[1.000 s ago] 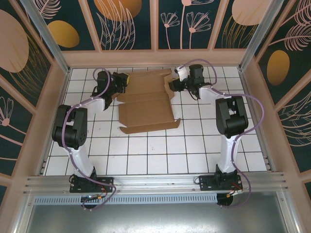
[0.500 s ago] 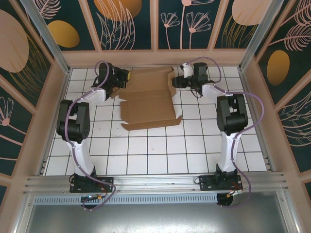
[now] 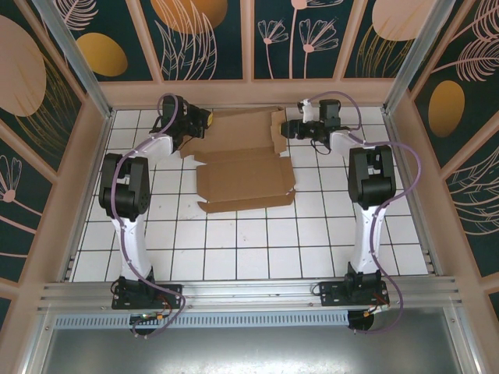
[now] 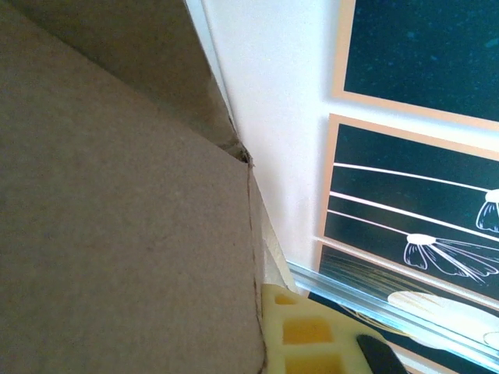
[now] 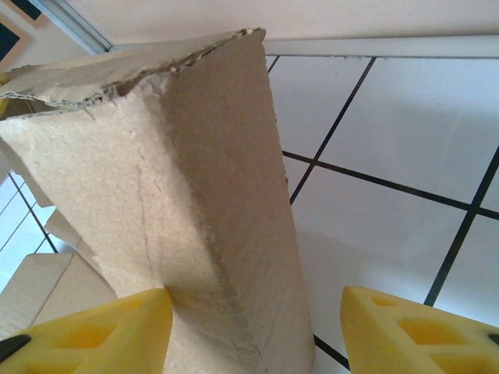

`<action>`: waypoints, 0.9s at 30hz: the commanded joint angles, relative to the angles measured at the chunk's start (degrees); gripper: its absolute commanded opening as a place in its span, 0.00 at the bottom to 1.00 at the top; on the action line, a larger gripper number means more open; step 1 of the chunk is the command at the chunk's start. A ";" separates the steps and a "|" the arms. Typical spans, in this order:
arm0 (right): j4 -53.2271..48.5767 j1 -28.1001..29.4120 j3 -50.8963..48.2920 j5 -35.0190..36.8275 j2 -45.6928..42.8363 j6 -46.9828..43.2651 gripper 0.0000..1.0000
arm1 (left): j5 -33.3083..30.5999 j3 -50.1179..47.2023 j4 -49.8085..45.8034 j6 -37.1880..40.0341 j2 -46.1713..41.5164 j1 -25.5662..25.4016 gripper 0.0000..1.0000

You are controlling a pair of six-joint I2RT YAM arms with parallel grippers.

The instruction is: Fold the paper box

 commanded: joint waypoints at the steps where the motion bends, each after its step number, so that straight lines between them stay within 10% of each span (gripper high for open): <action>1: -3.52 -0.02 2.75 -1.58 1.77 -0.99 0.59 | 2.09 1.96 -5.01 1.48 2.12 0.13 0.00; 12: 3.76 3.78 -10.89 22.02 -7.21 -7.78 0.59 | 1.73 -4.45 0.38 4.46 -4.24 0.13 0.00; 27: 20.99 4.61 -29.36 20.93 -18.18 -7.12 0.61 | 3.96 -19.58 12.77 4.66 -12.60 -0.48 0.00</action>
